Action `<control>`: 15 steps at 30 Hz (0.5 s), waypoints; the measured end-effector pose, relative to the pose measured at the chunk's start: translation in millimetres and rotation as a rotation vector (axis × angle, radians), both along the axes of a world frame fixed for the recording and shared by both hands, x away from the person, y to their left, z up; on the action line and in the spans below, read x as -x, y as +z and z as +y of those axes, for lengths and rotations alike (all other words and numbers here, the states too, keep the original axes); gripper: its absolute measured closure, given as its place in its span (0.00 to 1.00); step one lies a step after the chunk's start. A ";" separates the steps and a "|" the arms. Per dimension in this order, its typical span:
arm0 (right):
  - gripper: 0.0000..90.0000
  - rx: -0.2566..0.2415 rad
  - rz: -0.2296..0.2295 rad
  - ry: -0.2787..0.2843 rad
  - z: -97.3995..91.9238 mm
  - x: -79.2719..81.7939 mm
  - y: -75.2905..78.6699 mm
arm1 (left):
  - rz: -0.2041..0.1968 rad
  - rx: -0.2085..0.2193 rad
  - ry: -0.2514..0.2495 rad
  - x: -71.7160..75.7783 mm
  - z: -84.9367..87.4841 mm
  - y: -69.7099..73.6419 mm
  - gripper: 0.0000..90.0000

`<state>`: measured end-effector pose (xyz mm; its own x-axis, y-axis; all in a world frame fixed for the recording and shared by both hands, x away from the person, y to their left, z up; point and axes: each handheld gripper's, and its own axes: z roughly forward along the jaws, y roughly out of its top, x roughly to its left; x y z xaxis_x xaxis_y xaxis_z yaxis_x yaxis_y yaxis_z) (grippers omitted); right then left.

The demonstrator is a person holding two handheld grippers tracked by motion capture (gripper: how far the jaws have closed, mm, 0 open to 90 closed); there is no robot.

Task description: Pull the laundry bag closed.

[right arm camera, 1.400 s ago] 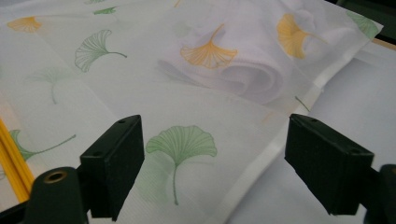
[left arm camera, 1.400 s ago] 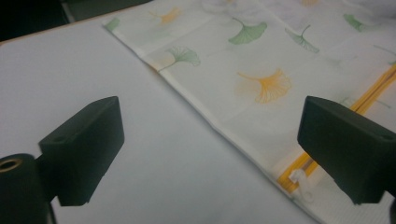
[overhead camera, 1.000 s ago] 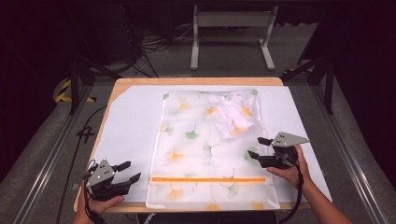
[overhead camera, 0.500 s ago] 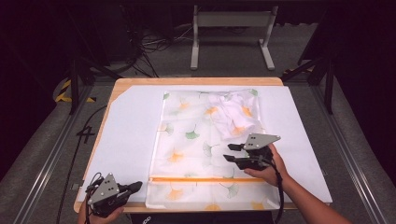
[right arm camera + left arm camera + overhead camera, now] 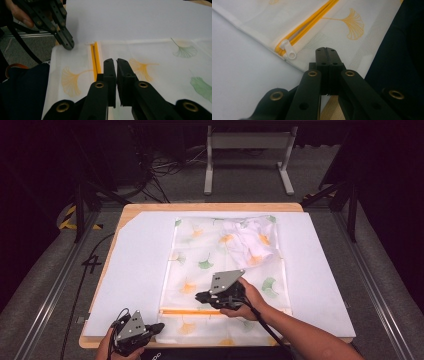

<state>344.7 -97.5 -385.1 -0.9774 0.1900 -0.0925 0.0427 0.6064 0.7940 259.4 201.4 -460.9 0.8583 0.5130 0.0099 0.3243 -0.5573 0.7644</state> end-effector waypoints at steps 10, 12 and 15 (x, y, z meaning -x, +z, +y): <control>0.81 0.083 -0.030 0.091 69.9 6.2 -7.6 | 0.015 0.001 -0.014 -2.9 -0.3 -2.3 1.00; 0.78 0.099 -0.032 0.092 76.6 6.4 -10.8 | 0.012 -0.002 -0.019 -3.2 -0.4 -2.1 1.00; 0.74 0.127 -0.021 0.093 94.0 6.0 -23.0 | 0.010 -0.006 -0.024 -3.1 -0.9 -1.9 1.00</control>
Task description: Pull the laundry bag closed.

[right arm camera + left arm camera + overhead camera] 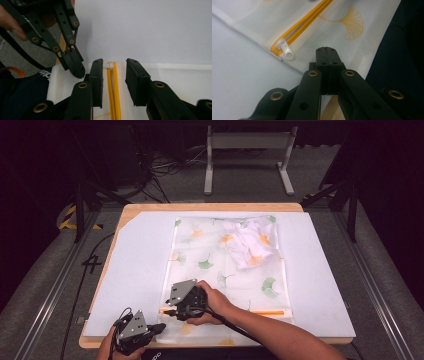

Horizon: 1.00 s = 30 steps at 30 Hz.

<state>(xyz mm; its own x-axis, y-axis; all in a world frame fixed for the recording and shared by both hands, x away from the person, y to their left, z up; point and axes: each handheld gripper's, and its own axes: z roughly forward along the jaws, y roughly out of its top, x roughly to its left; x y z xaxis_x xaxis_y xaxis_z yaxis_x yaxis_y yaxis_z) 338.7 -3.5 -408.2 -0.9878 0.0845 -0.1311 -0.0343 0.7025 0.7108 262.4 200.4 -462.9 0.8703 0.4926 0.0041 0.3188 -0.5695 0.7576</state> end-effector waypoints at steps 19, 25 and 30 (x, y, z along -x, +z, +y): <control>0.56 0.030 0.066 -0.143 43.1 -17.3 -33.5 | -0.010 -0.009 -0.013 0.3 0.2 -0.2 1.00; 0.62 0.022 0.096 -0.135 34.9 -16.7 -31.0 | -0.007 -0.003 -0.013 -0.3 0.6 -0.4 1.00; 0.70 0.029 0.118 -0.121 27.8 -16.3 -32.2 | -0.002 0.001 -0.011 -0.4 0.7 -0.6 1.00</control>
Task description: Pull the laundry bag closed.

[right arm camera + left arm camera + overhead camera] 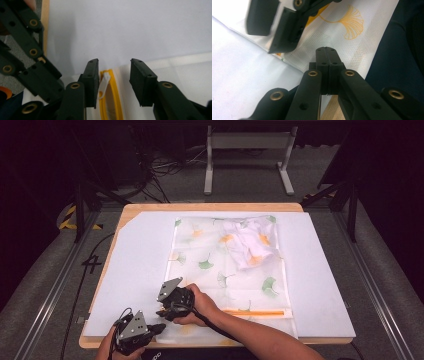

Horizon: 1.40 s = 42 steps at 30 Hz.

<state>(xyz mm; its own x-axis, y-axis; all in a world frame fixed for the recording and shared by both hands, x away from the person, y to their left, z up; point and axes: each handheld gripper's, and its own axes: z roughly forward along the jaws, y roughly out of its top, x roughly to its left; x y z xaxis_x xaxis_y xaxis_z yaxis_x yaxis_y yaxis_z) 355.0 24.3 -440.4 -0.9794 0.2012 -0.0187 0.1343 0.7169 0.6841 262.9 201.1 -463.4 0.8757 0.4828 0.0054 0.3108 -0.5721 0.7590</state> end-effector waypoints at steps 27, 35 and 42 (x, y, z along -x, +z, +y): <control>0.95 -0.096 0.179 0.036 -19.1 -14.6 -4.3 | 0.002 -0.012 0.001 -0.2 -1.2 1.3 1.00; 0.95 -0.069 0.145 0.055 -17.7 -11.8 -3.9 | -0.077 -0.051 0.105 -7.4 -7.6 8.4 0.95; 1.00 -0.059 0.134 0.058 -18.0 -9.9 -3.8 | -0.064 -0.060 0.092 -14.6 -6.0 2.6 1.00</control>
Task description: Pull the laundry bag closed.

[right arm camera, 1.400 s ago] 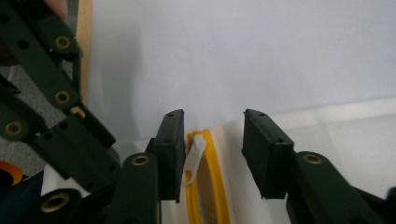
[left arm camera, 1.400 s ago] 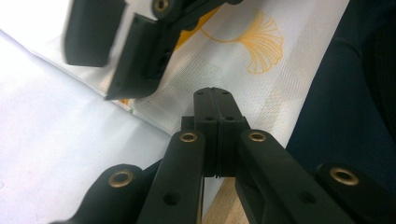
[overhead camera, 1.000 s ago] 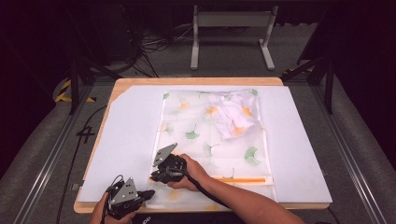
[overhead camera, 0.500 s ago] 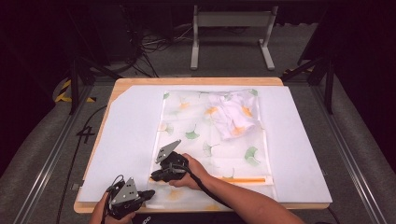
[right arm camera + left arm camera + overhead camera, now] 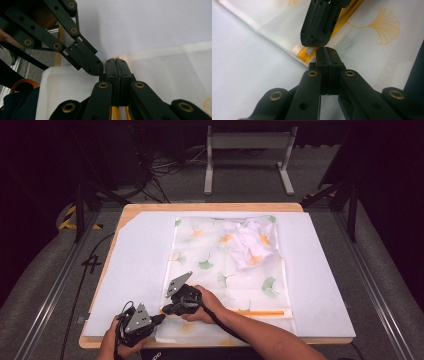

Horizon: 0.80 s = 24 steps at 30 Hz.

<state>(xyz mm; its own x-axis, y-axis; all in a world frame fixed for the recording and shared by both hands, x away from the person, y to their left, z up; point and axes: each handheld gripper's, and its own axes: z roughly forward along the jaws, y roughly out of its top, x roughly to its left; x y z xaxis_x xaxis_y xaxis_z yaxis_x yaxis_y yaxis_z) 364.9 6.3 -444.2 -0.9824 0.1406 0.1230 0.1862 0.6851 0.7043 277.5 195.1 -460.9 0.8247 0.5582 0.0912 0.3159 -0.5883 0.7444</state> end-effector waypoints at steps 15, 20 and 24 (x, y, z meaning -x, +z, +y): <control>1.00 -0.013 0.008 -0.008 -2.5 1.0 -0.6 | 0.016 0.014 -0.005 -0.4 2.0 -0.7 1.00; 1.00 -0.010 0.004 -0.009 -4.4 1.2 1.1 | 0.018 0.011 -0.006 -0.8 2.0 -0.3 1.00; 1.00 0.003 -0.002 -0.002 -6.2 1.8 1.3 | 0.026 0.015 -0.001 -1.4 2.4 -0.2 1.00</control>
